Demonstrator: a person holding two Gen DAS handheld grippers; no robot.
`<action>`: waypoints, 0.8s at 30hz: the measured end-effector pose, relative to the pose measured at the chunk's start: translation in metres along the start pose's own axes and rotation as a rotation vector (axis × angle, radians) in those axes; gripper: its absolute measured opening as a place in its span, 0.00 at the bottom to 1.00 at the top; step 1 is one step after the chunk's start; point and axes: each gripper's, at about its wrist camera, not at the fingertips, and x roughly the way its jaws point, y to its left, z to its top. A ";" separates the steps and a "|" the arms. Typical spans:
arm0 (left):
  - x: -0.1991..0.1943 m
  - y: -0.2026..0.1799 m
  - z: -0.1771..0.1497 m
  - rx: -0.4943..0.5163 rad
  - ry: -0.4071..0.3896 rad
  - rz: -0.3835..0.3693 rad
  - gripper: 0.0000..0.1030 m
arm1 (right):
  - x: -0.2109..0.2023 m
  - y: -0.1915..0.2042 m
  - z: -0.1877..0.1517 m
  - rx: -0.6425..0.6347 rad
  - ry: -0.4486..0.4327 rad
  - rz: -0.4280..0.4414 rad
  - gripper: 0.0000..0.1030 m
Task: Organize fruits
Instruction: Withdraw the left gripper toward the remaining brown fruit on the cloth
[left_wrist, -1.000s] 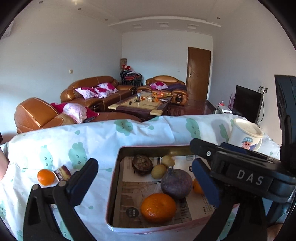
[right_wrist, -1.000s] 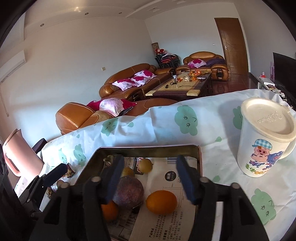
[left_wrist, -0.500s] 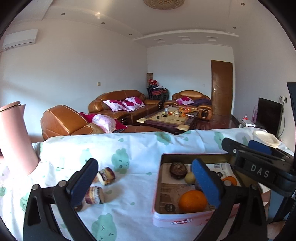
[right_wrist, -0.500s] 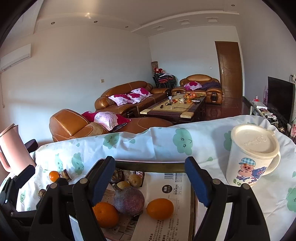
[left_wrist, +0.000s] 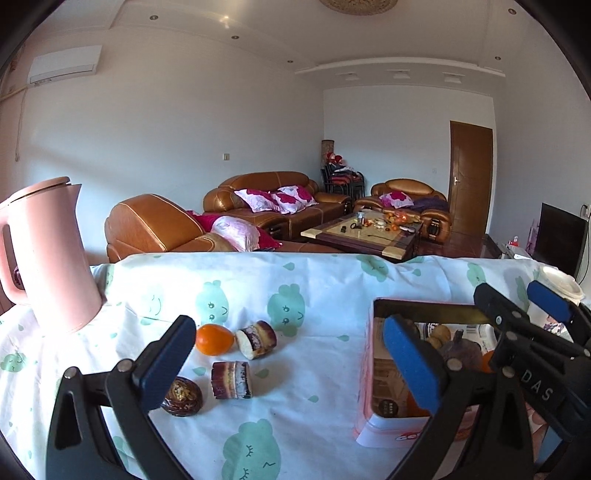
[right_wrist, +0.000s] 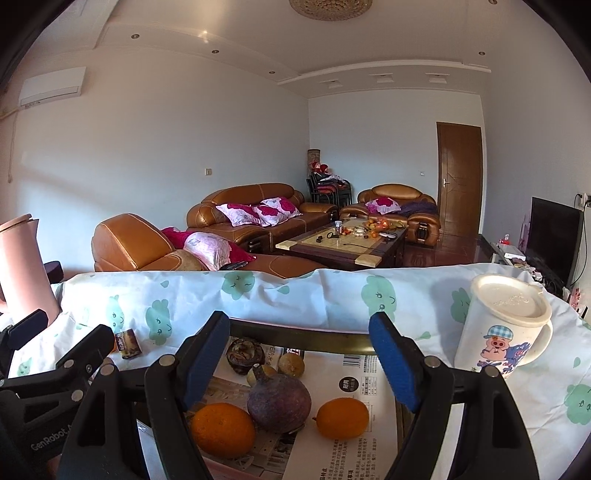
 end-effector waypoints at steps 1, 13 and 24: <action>0.000 -0.001 0.000 0.005 0.002 0.004 1.00 | -0.002 0.001 0.000 -0.005 -0.012 -0.004 0.77; -0.010 -0.017 -0.002 0.086 -0.043 0.023 1.00 | -0.014 -0.006 -0.001 0.041 -0.051 -0.076 0.77; -0.011 -0.006 0.000 0.052 -0.028 -0.002 1.00 | -0.037 -0.008 -0.007 0.090 -0.057 -0.136 0.77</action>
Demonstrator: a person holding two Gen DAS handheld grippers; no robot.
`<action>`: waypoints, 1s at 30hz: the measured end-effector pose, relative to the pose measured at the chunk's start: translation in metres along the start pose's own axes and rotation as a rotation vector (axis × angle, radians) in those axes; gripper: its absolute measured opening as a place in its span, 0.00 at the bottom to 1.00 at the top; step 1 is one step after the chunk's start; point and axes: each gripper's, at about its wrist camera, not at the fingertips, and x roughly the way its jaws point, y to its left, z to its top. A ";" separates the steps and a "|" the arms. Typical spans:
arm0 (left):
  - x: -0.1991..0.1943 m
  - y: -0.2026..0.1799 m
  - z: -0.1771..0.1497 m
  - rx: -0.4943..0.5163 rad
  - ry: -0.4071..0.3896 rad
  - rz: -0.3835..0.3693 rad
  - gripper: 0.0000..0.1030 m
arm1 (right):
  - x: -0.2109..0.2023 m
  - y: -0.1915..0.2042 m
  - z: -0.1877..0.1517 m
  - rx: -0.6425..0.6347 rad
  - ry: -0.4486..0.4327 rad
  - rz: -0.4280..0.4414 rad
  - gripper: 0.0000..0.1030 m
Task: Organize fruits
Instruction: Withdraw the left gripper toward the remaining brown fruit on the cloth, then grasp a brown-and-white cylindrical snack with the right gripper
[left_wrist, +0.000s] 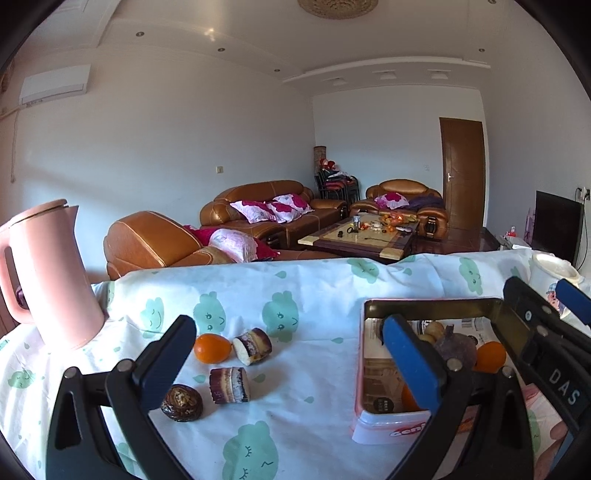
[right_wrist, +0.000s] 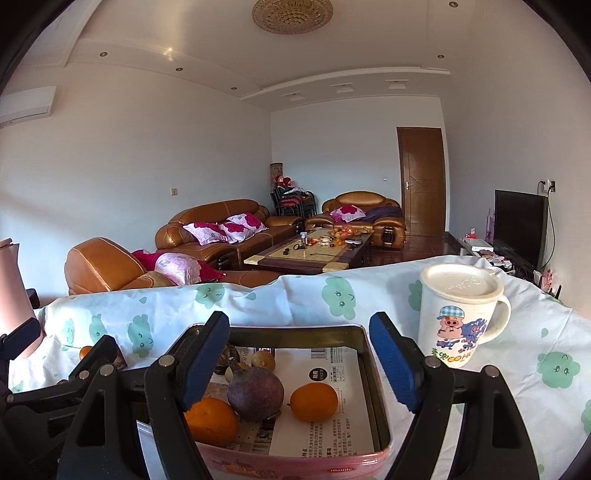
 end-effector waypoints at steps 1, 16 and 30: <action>0.002 0.004 -0.001 -0.003 0.015 0.008 1.00 | -0.003 0.002 -0.001 -0.001 0.003 0.010 0.77; 0.011 0.149 -0.010 -0.087 0.065 0.213 1.00 | -0.015 0.095 -0.014 -0.092 0.051 0.162 0.77; 0.037 0.196 -0.018 -0.186 0.202 0.315 1.00 | 0.028 0.191 -0.034 -0.282 0.283 0.355 0.62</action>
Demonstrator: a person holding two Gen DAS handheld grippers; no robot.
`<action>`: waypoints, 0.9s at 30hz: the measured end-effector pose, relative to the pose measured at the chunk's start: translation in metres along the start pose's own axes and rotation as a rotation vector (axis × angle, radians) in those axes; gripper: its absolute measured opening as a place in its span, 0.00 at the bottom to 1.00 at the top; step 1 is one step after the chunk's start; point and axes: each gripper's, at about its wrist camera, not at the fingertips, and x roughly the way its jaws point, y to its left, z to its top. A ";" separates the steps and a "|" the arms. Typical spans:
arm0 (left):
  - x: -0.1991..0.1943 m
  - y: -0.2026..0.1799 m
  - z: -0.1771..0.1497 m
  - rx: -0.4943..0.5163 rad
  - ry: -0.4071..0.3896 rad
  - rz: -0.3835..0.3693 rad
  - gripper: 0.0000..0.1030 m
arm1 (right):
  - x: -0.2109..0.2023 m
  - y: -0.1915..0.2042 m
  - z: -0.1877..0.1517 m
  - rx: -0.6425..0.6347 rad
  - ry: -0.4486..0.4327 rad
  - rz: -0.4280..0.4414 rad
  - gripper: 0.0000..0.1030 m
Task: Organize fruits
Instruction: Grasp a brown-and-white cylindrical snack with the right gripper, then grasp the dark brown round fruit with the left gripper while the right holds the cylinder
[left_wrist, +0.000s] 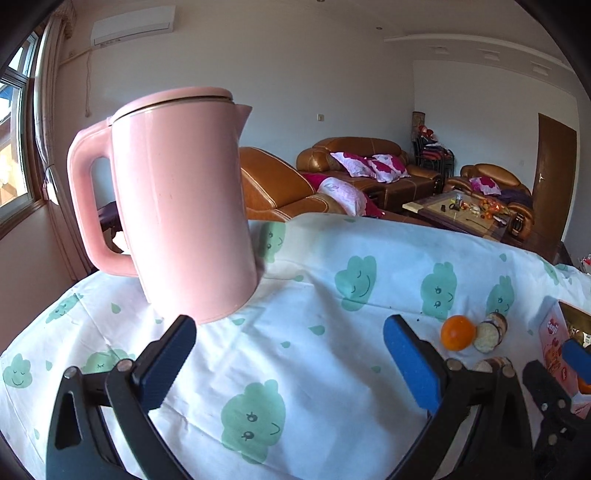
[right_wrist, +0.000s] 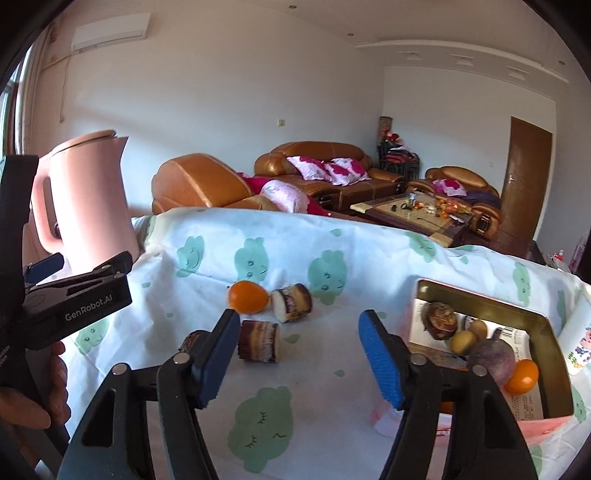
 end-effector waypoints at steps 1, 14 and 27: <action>0.001 0.000 0.000 -0.001 0.011 -0.007 1.00 | 0.008 0.002 0.001 0.003 0.032 0.021 0.58; 0.007 -0.005 0.001 0.012 0.076 -0.113 1.00 | 0.048 -0.006 -0.005 0.090 0.203 0.147 0.32; 0.021 -0.097 -0.026 0.285 0.278 -0.384 0.76 | -0.031 -0.035 -0.010 0.144 -0.074 -0.006 0.32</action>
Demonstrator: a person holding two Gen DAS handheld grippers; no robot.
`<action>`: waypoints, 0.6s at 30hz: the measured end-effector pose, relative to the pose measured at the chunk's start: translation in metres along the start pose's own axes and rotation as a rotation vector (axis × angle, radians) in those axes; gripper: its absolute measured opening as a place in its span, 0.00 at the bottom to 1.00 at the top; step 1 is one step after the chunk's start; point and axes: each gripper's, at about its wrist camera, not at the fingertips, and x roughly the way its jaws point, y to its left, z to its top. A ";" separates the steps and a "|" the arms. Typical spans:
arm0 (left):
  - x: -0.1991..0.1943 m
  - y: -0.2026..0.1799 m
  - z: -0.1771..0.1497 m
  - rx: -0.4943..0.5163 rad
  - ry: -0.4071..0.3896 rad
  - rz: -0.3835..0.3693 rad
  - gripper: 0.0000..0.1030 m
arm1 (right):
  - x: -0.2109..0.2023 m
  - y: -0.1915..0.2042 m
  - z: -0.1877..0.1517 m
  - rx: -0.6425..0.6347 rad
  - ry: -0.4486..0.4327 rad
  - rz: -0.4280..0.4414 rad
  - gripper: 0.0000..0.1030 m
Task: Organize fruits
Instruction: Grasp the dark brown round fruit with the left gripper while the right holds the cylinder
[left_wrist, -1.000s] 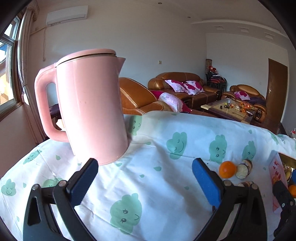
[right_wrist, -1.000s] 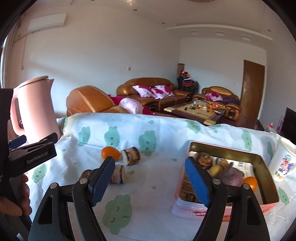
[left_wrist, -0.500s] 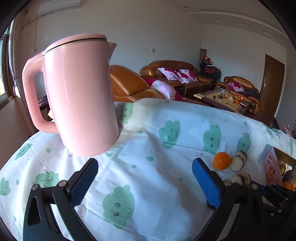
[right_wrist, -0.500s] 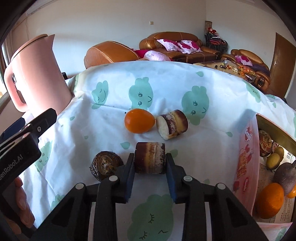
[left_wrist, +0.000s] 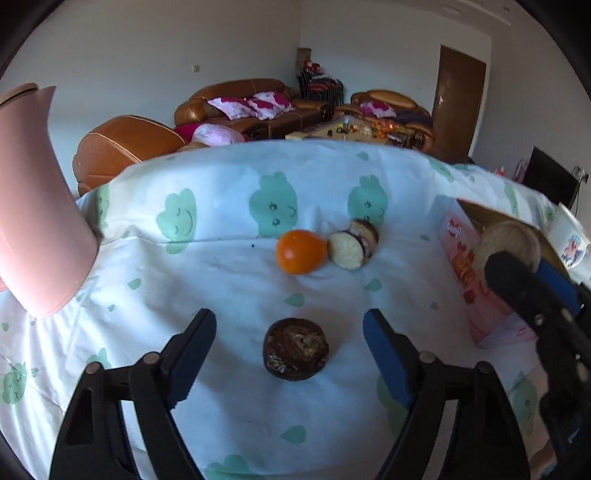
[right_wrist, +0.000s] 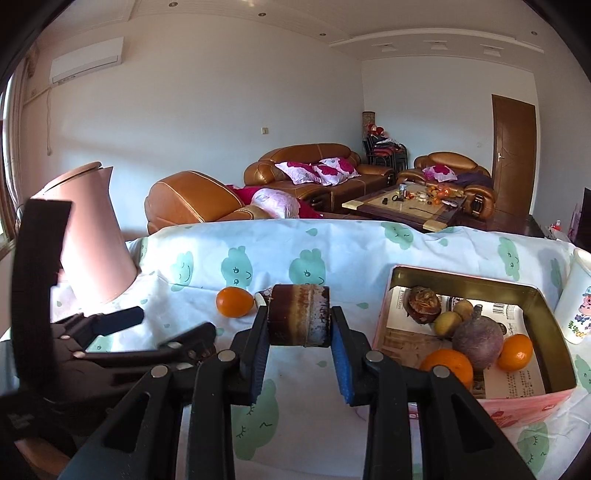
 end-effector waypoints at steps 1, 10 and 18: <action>0.007 -0.001 0.000 0.004 0.034 0.007 0.69 | 0.001 0.001 0.000 -0.001 0.003 0.001 0.32; 0.009 0.011 0.002 -0.063 0.060 0.020 0.38 | 0.009 0.001 -0.006 0.008 0.054 0.012 0.32; -0.027 0.024 -0.006 -0.130 -0.106 0.121 0.38 | -0.009 0.015 -0.007 -0.082 -0.060 -0.045 0.32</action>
